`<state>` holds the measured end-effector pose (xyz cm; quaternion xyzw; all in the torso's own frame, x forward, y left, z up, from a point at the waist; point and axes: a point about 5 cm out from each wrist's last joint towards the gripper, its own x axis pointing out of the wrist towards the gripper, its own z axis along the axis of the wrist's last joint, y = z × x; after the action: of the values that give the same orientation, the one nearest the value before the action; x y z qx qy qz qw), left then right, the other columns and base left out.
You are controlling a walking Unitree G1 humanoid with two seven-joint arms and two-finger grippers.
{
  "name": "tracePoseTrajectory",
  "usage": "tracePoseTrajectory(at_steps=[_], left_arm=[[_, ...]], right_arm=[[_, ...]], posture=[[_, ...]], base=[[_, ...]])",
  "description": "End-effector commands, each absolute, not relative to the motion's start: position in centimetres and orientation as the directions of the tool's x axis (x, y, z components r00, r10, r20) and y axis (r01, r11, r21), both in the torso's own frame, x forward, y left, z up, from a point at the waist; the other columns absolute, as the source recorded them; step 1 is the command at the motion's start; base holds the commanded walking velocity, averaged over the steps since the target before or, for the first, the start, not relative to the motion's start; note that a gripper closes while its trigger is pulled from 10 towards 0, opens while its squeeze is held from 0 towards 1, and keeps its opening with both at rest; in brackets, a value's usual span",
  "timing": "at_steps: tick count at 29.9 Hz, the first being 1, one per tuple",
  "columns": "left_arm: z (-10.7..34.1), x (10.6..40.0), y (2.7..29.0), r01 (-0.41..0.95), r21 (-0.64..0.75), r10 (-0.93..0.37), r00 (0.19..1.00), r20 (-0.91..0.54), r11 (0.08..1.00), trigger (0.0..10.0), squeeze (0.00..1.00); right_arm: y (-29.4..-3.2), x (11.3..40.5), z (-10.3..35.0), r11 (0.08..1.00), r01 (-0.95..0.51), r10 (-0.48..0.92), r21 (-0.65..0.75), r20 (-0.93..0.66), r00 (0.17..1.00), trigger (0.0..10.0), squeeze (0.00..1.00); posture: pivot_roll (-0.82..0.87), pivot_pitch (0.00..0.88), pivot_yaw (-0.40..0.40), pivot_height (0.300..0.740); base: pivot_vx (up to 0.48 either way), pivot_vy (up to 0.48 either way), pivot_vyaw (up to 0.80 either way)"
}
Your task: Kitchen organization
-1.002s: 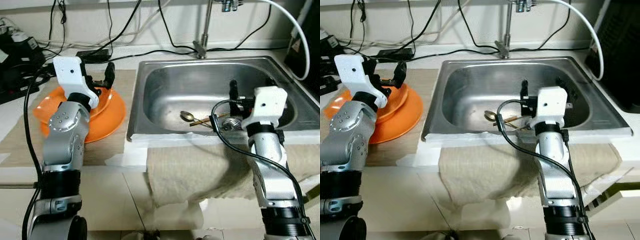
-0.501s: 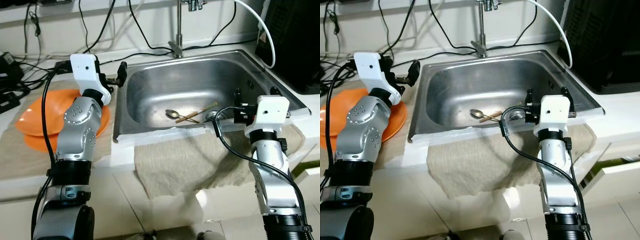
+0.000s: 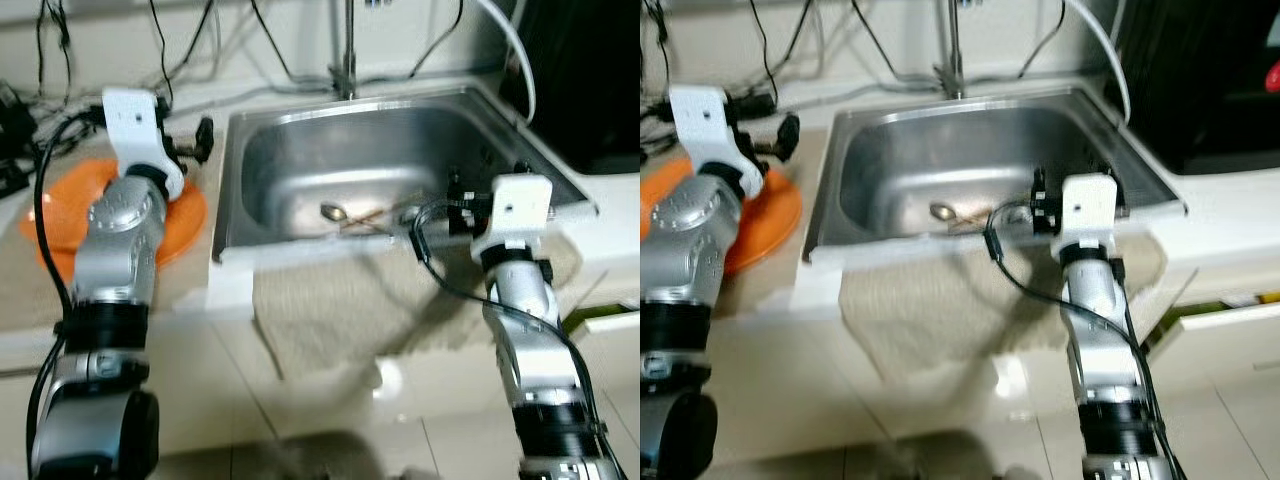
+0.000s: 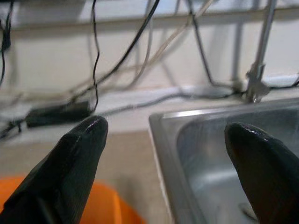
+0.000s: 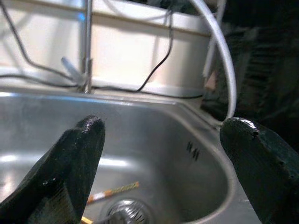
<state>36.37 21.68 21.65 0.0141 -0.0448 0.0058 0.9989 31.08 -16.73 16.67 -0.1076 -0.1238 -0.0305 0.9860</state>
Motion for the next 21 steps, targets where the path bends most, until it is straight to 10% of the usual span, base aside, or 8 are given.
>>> tracePoseTrajectory(at_steps=[1, 3, 4, 20, 21], left_arm=[[21.9, 36.2, 22.4, -0.047, 0.015, 0.046, 0.995, 0.094, 0.999, 10.0, 0.35], [21.9, 36.1, 22.6, -0.063, 0.02, 0.06, 0.994, 0.093, 0.998, 10.0, 0.37], [21.9, 36.1, 22.8, -0.073, 0.011, 0.072, 0.993, 0.091, 0.997, 10.0, 1.0], [24.1, 35.6, 25.9, -0.201, 0.007, 0.199, 0.974, 0.109, 0.98, 10.0, 1.0], [24.2, 35.6, 26.1, -0.208, 0.002, 0.206, 0.972, 0.108, 0.978, 10.0, 0.0]], right_arm=[[-16.2, 31.3, 17.0, 0.979, 0.066, -0.014, -0.191, 0.261, 0.965, 10.0, 0.0], [-16.2, 31.3, 16.9, 0.98, 0.062, -0.01, -0.191, 0.26, 0.966, 10.0, 0.0], [-16.1, 31.3, 16.9, 0.98, 0.059, -0.007, -0.192, 0.257, 0.966, 10.0, 0.0], [-15.7, 31.7, 16.3, 0.98, 0.019, 0.028, -0.196, 0.232, 0.972, 10.0, 0.0], [-15.7, 31.7, 16.3, 0.981, 0.016, 0.03, -0.196, 0.231, 0.973, 10.0, 0.0]], posture=[[-0.05, 0.0, 0.065, 0.74], [-0.05, 0.0, 0.064, 0.74], [-0.05, 0.0, 0.062, 0.74], [-0.01, 0.0, 0.044, 0.74], [0.0, 0.0, 0.041, 0.74]], base=[[0.0, 0.0, 0.0], [0.0, 0.0, 0.0], [0.0, 0.0, 0.0], [0.0, 0.0, 0.0], [0.0, 0.0, 0.0]])
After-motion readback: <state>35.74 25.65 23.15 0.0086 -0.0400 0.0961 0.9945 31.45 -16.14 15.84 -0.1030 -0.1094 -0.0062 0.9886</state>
